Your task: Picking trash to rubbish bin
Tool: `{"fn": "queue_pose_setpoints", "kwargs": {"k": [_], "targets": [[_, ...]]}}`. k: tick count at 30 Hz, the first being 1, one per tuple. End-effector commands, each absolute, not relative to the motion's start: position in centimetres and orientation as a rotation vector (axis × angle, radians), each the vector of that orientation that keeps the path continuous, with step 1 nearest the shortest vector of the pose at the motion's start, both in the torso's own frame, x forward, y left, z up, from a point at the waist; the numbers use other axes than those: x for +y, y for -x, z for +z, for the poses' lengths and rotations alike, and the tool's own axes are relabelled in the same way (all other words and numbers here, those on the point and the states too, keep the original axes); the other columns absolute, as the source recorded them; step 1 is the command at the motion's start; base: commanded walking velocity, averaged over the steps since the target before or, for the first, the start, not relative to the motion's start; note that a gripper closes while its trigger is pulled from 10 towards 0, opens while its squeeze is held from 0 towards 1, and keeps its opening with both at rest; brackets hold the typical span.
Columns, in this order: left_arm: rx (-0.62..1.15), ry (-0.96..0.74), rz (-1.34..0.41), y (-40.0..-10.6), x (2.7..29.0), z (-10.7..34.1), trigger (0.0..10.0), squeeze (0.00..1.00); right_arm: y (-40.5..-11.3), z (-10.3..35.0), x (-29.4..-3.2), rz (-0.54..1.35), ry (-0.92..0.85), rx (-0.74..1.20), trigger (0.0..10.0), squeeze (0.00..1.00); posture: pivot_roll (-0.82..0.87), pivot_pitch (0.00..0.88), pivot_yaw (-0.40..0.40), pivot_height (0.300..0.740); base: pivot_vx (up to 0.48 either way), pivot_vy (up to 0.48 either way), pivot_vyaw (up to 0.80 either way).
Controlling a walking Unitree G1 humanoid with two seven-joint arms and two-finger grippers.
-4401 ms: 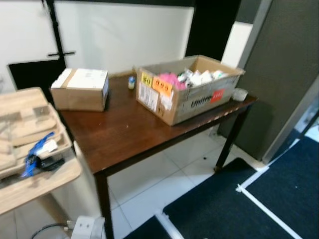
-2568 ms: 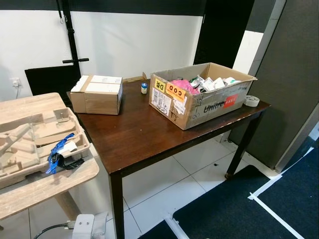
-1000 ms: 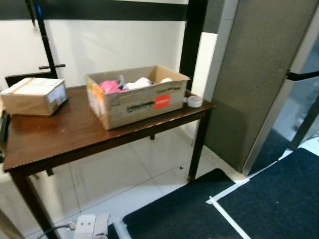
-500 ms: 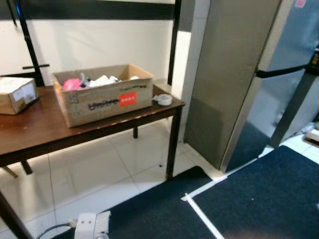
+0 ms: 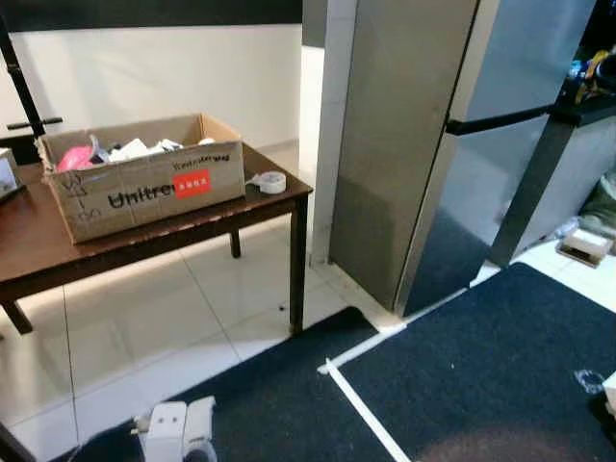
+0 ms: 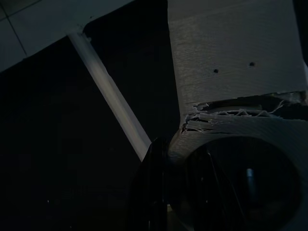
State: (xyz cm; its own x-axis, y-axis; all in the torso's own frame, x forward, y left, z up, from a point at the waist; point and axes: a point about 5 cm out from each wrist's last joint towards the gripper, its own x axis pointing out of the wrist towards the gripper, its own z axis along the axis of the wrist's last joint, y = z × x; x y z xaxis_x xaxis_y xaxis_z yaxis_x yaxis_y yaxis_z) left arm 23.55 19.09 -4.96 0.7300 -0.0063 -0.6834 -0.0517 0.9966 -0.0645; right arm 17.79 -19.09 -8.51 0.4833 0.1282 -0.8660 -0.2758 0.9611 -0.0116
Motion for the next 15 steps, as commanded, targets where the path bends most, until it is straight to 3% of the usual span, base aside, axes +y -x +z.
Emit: {"fn": "queue_pose_setpoints", "kwargs": {"k": [1, 15], "targets": [[0.764, 0.076, 0.04, -23.13, 19.51, -5.19, 10.0, 0.0, -17.59, -8.69, -18.35, 0.261, 0.134, 1.043, 10.0, 0.0, 0.04, 0.033, -0.033, 0.74, 0.0, 0.48, 0.0], [0.733, -0.003, -0.001, -23.42, 19.29, -4.9, 10.0, 0.0, -17.5, -8.76, -18.1, 0.261, 0.13, 1.044, 10.0, 0.0, 0.04, 0.039, -0.03, 0.74, 0.0, 0.025, 0.0]]}}
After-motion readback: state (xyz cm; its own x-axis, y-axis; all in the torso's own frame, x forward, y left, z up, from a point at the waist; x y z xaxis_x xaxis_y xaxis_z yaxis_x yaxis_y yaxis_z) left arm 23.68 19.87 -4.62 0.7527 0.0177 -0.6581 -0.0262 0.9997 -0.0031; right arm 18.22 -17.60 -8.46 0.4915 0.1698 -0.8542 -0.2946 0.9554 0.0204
